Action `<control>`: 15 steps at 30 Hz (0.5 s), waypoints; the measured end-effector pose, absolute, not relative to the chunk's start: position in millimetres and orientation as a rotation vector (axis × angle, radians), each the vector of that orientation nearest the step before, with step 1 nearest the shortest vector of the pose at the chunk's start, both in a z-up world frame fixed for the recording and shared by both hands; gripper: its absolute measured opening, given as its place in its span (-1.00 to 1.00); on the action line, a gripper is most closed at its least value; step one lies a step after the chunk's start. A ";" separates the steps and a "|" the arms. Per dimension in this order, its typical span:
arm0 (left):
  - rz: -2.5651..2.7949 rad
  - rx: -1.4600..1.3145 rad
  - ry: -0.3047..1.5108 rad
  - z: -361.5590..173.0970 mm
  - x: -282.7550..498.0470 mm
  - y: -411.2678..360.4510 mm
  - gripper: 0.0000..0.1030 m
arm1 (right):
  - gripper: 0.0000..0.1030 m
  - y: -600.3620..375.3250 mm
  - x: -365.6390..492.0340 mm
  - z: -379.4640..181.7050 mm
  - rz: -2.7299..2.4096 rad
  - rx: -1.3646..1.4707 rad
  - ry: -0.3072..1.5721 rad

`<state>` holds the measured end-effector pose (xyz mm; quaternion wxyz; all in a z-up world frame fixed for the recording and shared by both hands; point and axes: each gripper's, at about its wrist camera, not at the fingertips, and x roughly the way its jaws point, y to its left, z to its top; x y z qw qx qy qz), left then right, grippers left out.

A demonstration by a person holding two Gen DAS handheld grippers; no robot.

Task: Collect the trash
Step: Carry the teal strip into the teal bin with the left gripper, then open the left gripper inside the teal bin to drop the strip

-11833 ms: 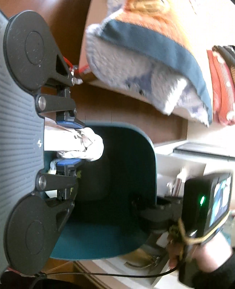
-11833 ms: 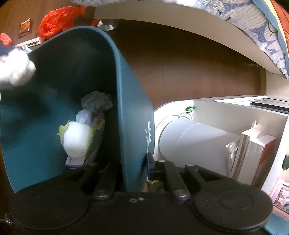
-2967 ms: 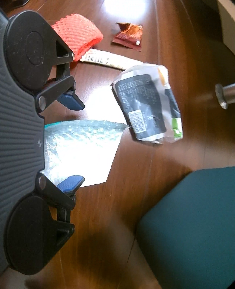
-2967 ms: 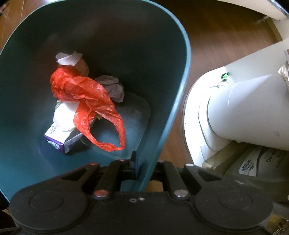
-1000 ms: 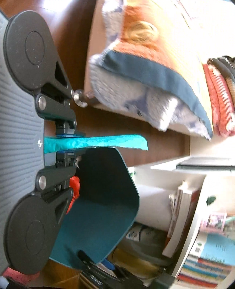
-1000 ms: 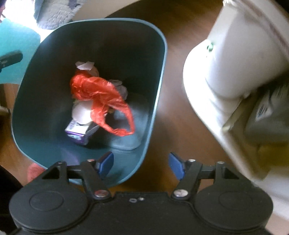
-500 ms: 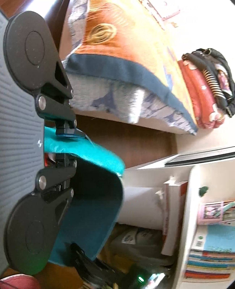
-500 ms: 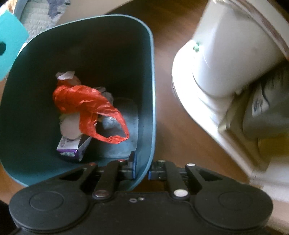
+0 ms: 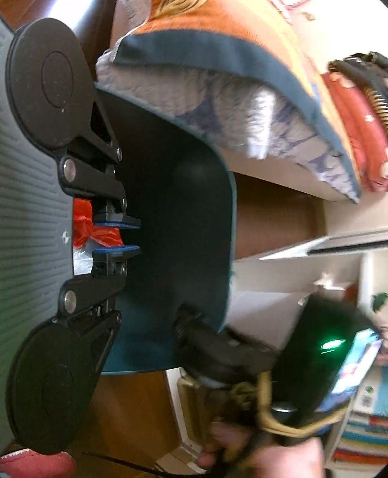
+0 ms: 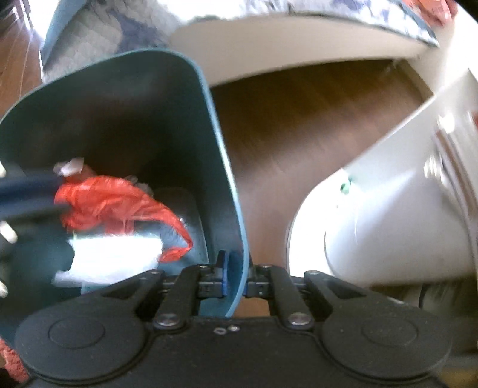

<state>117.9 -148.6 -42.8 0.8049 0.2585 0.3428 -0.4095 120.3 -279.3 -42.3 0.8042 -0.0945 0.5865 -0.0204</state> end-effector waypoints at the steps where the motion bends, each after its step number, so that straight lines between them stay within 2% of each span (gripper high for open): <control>1: -0.871 0.556 0.746 -47.3 121.0 -151.4 -0.78 | -0.85 -277.9 122.6 -41.7 -0.029 -0.219 1.250; 6: -0.835 0.585 0.794 -66.3 129.4 -155.7 -0.78 | -0.83 -278.9 127.0 -43.0 -0.009 -0.241 1.273; 9: -0.831 0.597 0.810 -74.2 130.6 -153.3 -0.78 | -0.66 -278.9 121.3 -50.0 -0.014 -0.271 1.310; 15: -0.847 0.577 0.810 -74.3 131.6 -144.8 -0.78 | -0.58 -287.6 98.0 -51.9 -0.022 -0.250 1.330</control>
